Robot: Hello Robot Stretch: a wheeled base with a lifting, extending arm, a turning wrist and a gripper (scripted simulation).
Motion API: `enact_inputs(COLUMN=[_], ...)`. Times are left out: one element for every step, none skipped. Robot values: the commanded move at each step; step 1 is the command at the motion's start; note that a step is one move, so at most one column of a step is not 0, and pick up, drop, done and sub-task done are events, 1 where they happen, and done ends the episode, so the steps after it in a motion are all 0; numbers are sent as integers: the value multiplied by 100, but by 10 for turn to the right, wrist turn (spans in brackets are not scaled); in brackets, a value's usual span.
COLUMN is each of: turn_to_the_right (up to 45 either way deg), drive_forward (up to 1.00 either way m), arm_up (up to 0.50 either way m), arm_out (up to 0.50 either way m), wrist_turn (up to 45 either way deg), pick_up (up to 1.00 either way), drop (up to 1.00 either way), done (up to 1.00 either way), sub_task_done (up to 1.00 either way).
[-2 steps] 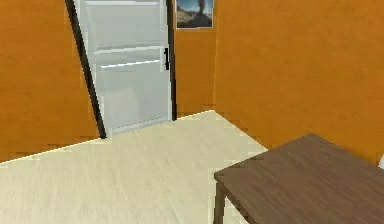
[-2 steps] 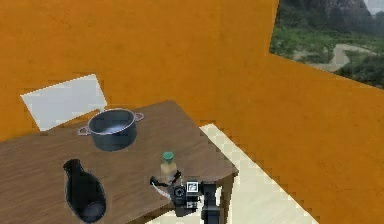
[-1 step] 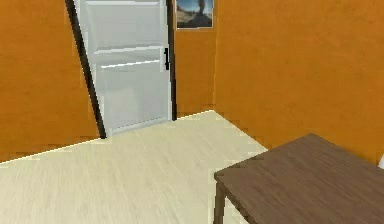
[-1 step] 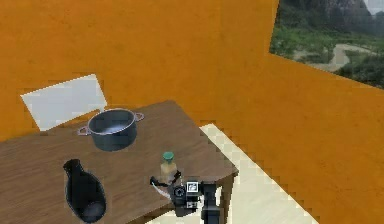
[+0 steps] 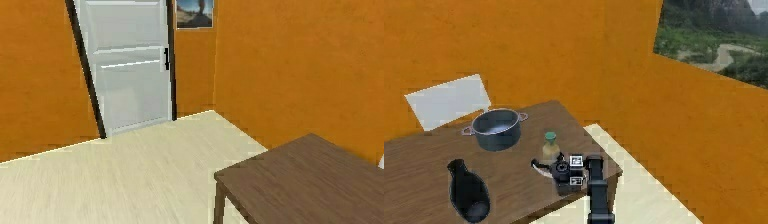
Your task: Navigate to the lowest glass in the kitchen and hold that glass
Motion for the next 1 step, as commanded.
enact_inputs(turn_to_the_right=[0], drive_forward=[0], arm_up=[0], arm_out=[0], wrist_turn=[0], pick_up=[0], drop=[0], done=[100], sub_task_done=[0])
